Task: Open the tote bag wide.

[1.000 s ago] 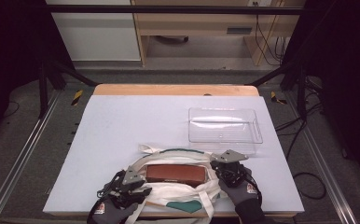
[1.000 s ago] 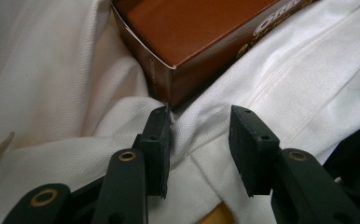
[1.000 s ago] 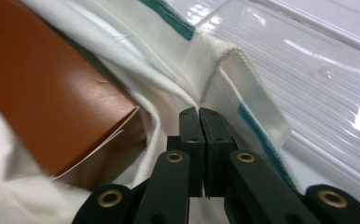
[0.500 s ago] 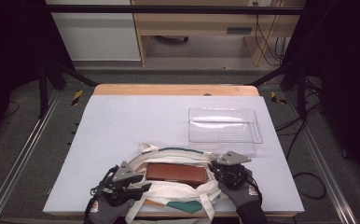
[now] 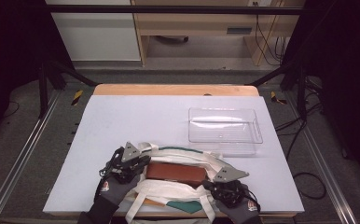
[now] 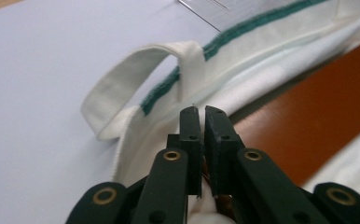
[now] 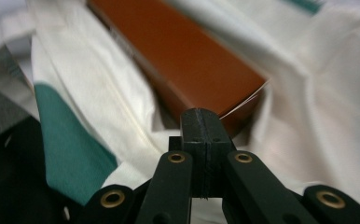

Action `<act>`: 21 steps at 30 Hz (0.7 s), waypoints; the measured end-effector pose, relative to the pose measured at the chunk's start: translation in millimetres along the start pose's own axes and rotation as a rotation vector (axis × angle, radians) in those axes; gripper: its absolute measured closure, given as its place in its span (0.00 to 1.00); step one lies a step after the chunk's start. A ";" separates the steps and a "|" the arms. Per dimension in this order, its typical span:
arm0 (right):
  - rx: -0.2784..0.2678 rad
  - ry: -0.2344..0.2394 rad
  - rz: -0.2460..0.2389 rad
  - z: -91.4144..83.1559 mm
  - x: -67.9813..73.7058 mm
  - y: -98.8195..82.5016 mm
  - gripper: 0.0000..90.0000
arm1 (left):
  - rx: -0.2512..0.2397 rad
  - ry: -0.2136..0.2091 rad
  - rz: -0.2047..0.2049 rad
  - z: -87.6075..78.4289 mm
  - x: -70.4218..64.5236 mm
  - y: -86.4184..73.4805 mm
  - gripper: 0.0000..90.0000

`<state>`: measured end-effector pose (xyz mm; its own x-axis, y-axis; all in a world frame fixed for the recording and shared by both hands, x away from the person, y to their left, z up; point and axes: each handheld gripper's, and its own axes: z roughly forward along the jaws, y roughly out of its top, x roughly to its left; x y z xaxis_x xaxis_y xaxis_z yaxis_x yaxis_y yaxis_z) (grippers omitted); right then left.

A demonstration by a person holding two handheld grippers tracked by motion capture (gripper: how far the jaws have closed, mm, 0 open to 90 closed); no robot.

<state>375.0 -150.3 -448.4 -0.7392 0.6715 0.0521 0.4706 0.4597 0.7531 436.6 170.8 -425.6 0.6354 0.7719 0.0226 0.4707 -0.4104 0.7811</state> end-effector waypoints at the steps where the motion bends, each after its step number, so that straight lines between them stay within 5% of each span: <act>1: 0.025 0.008 -0.008 3.7 1.4 -1.0 1.00 | 0.007 0.009 -0.008 3.1 2.5 0.8 0.98; 3: 0.072 0.010 -0.026 10.4 3.3 -4.1 1.00 | 0.006 0.021 -0.019 8.4 5.8 0.3 0.99; 13: 0.106 0.043 -0.003 16.1 2.7 -12.3 1.00 | 0.044 0.024 -0.058 27.8 13.0 -12.8 1.00; 18: 0.092 0.042 -0.011 12.5 3.0 -9.2 0.97 | 0.002 -0.029 -0.090 20.8 15.7 -13.6 0.93; 21: 0.035 0.056 -0.025 3.7 4.1 -4.5 0.94 | -0.024 -0.043 -0.084 10.9 12.4 -12.9 0.89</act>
<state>371.6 -147.5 -454.0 -0.7763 0.6264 0.0706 0.4672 0.4965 0.7316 445.1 180.4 -442.2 0.6198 0.7816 -0.0701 0.5092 -0.3326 0.7938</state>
